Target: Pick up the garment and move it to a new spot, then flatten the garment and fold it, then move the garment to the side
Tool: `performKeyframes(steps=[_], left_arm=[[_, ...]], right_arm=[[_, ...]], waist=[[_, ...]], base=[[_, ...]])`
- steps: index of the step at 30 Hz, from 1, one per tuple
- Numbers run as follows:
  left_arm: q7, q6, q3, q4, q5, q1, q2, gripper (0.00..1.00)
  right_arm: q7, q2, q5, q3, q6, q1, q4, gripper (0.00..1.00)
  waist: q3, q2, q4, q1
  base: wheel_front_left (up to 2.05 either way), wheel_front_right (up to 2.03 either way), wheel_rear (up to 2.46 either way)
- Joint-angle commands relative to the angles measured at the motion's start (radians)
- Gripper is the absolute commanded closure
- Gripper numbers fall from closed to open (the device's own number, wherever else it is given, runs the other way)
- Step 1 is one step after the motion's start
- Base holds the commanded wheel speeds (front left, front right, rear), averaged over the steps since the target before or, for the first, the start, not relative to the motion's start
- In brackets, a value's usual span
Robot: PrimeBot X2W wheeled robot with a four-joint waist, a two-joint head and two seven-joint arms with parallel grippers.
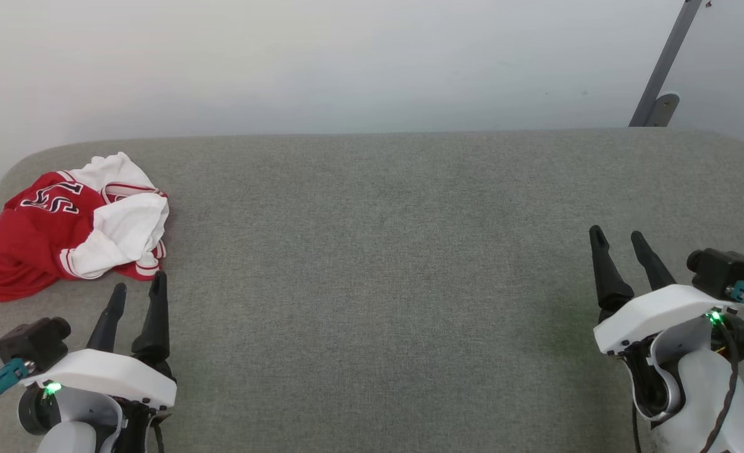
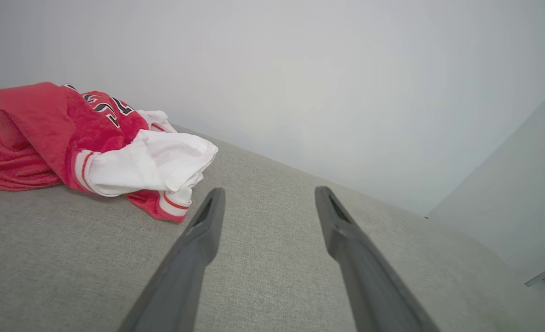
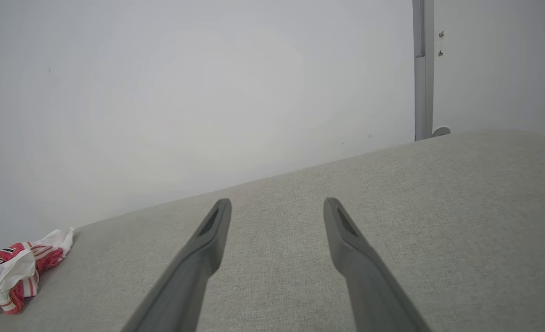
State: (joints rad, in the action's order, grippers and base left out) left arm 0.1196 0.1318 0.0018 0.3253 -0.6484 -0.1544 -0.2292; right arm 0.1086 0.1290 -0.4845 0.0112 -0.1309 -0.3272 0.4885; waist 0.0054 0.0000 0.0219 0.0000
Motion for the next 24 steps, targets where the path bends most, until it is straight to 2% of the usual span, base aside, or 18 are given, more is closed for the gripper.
performKeyframes(steps=[1,13,24], left_arm=[[0.009,-0.001,-0.002,-0.005,0.031,-0.023,-0.013,0.0],[0.042,-0.001,-0.028,0.018,0.147,-0.03,-0.034,0.0],[0.069,-0.002,-0.056,0.062,0.203,-0.05,-0.055,0.0]], right_arm=[[0.012,0.005,0.028,0.001,0.0,-0.032,-0.004,0.0],[0.044,0.016,0.167,-0.002,0.0,-0.065,0.029,0.0],[0.069,0.007,0.261,0.032,0.0,-0.073,0.05,0.0]], waist=[[-0.001,0.0,0.0,0.0],[-0.003,0.0,0.002,0.0],[0.004,0.0,0.006,0.0]], base=[[0.0,0.0,0.0],[0.0,0.0,0.0],[0.0,0.0,0.0]])
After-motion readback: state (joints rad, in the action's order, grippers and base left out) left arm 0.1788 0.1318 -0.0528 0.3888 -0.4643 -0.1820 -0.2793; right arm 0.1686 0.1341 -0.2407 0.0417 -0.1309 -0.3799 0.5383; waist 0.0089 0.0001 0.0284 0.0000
